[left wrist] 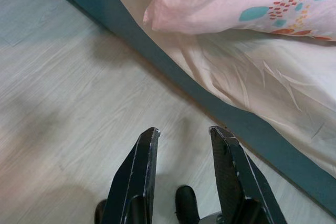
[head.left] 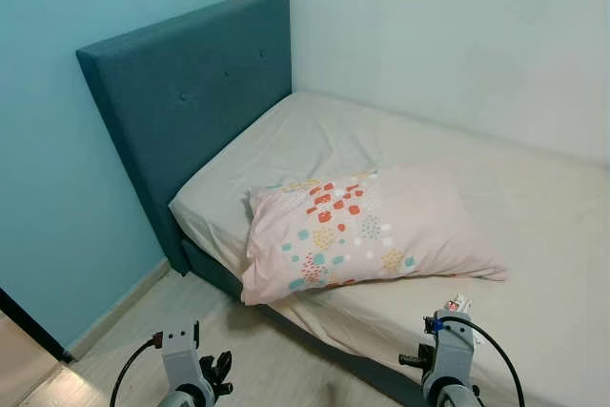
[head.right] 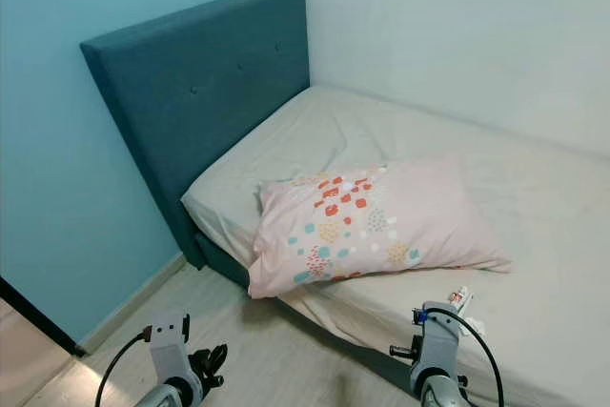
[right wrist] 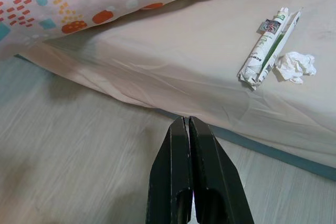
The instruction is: Clean up the room
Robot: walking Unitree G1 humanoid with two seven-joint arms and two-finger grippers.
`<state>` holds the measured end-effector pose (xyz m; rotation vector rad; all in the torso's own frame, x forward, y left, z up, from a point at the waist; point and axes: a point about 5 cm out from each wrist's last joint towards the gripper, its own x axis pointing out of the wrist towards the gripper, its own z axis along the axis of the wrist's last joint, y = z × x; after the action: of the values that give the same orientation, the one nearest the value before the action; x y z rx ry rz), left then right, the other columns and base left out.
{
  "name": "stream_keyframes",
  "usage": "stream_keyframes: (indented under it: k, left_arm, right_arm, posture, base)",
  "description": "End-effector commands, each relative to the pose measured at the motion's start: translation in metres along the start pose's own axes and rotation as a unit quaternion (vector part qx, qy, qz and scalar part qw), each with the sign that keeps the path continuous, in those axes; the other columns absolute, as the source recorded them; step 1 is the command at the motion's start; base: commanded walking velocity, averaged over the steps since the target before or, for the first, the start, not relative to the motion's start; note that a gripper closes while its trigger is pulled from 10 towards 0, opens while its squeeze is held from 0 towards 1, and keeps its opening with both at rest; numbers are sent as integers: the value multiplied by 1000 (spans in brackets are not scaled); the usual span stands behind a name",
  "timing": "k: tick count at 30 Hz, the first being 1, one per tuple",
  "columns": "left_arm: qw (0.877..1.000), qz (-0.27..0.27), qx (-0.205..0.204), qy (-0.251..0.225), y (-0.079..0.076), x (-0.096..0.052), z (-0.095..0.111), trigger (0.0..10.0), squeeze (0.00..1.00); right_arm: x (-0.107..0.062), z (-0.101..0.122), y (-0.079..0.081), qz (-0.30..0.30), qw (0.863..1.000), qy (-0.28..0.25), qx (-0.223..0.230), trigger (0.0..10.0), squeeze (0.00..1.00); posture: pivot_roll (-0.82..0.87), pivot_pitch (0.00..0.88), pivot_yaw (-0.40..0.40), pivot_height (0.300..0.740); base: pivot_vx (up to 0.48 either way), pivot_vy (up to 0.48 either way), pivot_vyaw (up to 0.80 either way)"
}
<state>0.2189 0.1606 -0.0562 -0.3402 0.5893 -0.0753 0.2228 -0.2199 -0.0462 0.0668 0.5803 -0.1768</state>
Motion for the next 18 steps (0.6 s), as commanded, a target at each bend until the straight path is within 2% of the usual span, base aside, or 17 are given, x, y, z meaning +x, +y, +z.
stream_keyframes:
  k: [1,18]
  left_arm:
    - [1000,2,-1,5,0,-1,-2,10000,0]
    - [1000,4,0,6,2,0,-1,10000,0]
  right_arm:
    - [-1,-5,1,-1,1000,13,4,10000,0]
    - [0,-3,2,-4,1000,11,3,10000,0]
  posture:
    - [-185,0,14,740]
    - [-174,0,22,740]
  base:
    - [0,0,0]
    - [0,0,0]
